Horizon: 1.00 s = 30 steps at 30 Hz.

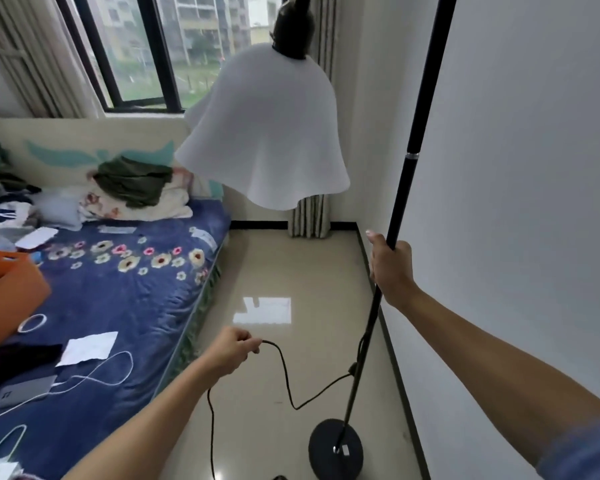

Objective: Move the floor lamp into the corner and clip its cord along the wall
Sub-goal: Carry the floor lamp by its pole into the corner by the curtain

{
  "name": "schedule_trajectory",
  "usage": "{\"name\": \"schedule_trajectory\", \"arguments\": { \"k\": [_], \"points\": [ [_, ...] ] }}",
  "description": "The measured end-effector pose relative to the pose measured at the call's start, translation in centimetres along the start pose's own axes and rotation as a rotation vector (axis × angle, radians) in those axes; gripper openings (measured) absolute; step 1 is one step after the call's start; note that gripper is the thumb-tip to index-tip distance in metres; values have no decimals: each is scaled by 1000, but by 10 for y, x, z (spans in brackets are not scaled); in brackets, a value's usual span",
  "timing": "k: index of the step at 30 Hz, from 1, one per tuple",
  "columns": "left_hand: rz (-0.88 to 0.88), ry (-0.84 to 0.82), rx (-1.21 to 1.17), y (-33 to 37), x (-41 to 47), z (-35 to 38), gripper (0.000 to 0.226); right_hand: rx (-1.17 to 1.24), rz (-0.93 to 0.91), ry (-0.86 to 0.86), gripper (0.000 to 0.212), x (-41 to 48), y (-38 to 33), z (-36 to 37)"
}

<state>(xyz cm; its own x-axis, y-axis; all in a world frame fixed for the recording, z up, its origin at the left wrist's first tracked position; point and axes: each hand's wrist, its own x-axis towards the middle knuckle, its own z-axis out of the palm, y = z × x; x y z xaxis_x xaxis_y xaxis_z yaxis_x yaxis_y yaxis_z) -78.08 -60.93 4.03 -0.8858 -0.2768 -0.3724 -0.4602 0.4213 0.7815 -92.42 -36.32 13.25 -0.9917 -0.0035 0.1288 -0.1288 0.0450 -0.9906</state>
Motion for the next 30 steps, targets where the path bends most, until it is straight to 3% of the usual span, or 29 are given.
{"name": "schedule_trajectory", "arguments": {
  "k": [6, 16, 30],
  "points": [
    [-1, -23, -3, 30, 149, -32, 29, -31, 0, -21, 52, 134, 26, 49],
    [79, -37, 43, 137, 361, -87, 28, -5, 7, 58, 58, 351, 22, 93],
    [40, -1, 6, 255, 648, -84, 28, -13, 17, 27, 55, 672, 79, 124]
  ]
}}
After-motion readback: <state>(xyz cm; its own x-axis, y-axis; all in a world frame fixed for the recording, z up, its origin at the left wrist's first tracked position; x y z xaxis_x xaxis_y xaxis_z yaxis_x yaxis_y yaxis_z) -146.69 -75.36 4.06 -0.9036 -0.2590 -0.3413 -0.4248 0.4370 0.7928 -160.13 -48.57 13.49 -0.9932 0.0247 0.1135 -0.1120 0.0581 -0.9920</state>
